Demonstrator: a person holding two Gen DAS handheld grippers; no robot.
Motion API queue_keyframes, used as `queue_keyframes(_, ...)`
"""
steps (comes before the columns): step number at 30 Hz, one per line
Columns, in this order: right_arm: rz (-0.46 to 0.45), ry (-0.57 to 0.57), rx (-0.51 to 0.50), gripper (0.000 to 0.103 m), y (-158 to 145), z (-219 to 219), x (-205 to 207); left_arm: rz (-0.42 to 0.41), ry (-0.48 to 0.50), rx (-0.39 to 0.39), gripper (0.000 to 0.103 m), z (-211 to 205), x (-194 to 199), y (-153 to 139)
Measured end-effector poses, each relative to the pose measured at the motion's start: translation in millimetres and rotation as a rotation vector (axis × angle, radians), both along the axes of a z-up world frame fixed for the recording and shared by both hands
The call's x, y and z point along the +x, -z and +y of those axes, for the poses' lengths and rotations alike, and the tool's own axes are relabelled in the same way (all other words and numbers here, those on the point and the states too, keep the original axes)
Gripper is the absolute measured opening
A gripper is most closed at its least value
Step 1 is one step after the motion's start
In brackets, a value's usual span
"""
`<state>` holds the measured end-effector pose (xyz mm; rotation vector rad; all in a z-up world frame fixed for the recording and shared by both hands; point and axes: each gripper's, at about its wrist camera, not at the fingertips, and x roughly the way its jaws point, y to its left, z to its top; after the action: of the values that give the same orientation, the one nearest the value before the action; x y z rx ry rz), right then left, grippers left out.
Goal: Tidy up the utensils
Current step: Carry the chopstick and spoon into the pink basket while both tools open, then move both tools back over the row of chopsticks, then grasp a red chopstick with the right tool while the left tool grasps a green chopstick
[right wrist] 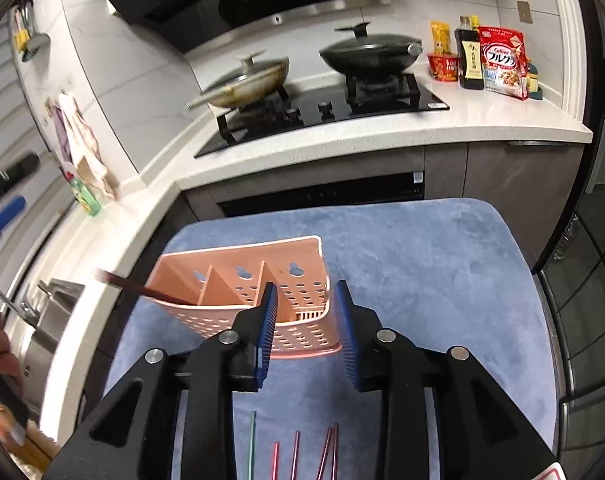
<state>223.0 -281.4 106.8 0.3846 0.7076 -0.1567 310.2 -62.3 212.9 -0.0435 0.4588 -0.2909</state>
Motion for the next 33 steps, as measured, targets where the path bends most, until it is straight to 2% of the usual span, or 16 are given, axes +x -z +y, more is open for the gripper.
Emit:
queue_keyframes(4, -0.027, -0.002, 0.024, 0.034, -10.3, 2.3, -32.5, 0.036, -0.010, 0.017, 0.080, 14.6, -16.6, 9.1)
queue_keyframes(10, -0.021, -0.011, 0.016, 0.036, 0.9, 15.5, -91.3, 0.121, -0.010, 0.020, 0.080, 45.7, -62.3, 52.3)
queue_keyframes(13, 0.008, 0.002, 0.008, 0.037, 22.5, 24.1, -124.6, 0.140, -0.017, 0.059, 0.080, 54.2, -87.3, 77.2)
queue_keyframes(16, 0.045, 0.002, 0.008, 0.037, 49.1, 33.5, -152.4, 0.195, -0.019, 0.082, 0.080, 63.3, -115.6, 112.0)
queue_keyframes(20, 0.105, 0.005, -0.059, 0.037, 84.4, 55.4, -181.6, 0.274, -0.004, 0.085, 0.080, 70.8, -144.9, 151.4)
queue_keyframes(23, 0.141, 0.003, -0.065, 0.037, 109.7, 66.7, -199.4, 0.310, 0.001, 0.086, 0.080, 73.1, -163.6, 176.2)
queue_keyframes(26, 0.169, 0.010, -0.020, 0.037, 131.8, 71.3, -210.6, 0.337, -0.001, 0.121, 0.080, 73.3, -179.0, 198.6)
queue_keyframes(29, 0.189, 0.001, -0.021, 0.037, 147.2, 80.4, -216.7, 0.345, -0.001, 0.175, 0.080, 70.7, -193.9, 216.4)
queue_keyframes(33, 0.200, -0.008, -0.020, 0.036, 159.7, 90.4, -220.6, 0.381, 0.016, 0.160, 0.080, 73.0, -203.9, 230.1)
